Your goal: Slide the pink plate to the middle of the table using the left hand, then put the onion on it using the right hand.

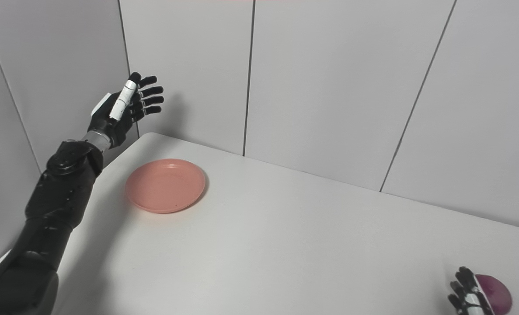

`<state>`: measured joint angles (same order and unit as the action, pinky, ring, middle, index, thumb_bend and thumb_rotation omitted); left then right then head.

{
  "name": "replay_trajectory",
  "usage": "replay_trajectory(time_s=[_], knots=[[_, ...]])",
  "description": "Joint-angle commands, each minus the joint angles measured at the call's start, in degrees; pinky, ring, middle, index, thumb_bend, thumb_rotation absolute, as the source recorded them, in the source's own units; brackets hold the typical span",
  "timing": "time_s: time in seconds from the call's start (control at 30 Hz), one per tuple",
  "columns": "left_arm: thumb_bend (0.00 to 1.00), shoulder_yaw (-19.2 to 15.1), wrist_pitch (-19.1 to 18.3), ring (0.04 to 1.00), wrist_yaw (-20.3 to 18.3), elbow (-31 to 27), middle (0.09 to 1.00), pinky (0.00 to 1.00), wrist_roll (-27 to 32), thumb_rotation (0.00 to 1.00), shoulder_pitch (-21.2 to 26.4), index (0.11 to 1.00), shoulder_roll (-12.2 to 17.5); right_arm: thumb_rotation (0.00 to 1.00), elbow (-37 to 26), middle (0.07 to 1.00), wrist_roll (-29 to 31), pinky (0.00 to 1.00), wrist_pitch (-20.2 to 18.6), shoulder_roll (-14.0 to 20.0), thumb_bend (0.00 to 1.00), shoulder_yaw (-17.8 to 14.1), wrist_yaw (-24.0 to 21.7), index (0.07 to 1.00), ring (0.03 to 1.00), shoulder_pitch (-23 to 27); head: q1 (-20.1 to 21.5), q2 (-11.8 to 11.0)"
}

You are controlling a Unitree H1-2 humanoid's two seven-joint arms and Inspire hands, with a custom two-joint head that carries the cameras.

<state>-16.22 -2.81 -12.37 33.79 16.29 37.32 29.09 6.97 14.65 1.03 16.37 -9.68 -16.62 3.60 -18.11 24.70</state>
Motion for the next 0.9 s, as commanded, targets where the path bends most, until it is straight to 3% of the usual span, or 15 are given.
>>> replay_trajectory(time_s=[0.0,0.17,0.4,0.63,0.87], knots=[[0.82,-0.6,5.2,0.775,0.0,3.9,0.783,0.77,0.0,0.80,5.2,0.782,1.1,0.88,1.2,0.991,-0.2,1.00,0.5,-1.0,0.84,0.6,0.6,0.971,0.989,-1.3,0.0,0.1],[0.82,-0.8,9.0,0.783,0.4,15.3,0.783,0.77,-0.2,0.80,8.4,0.820,1.5,0.87,0.3,0.990,0.0,0.99,0.2,-1.2,0.84,0.5,0.7,0.965,0.986,-1.8,0.2,0.6],[0.85,-2.6,12.8,0.788,0.9,27.8,0.796,0.78,1.3,0.76,11.3,0.803,1.3,0.87,-0.9,0.989,0.1,0.99,0.2,-1.3,0.84,0.6,0.8,0.965,0.985,-2.5,0.8,1.6],[0.81,-3.1,14.6,0.781,1.0,33.5,0.797,0.76,1.4,0.80,11.6,0.822,1.1,0.87,-3.6,0.983,-0.1,0.97,-1.4,-1.1,0.84,0.9,1.7,0.964,0.977,-3.6,1.4,2.4],[0.81,-3.5,16.2,0.808,2.7,37.7,0.791,0.81,1.1,0.82,12.4,0.819,1.0,0.89,-5.2,0.993,0.0,1.00,-2.1,-0.7,0.83,1.2,2.4,0.976,0.989,-4.4,1.5,2.8]])
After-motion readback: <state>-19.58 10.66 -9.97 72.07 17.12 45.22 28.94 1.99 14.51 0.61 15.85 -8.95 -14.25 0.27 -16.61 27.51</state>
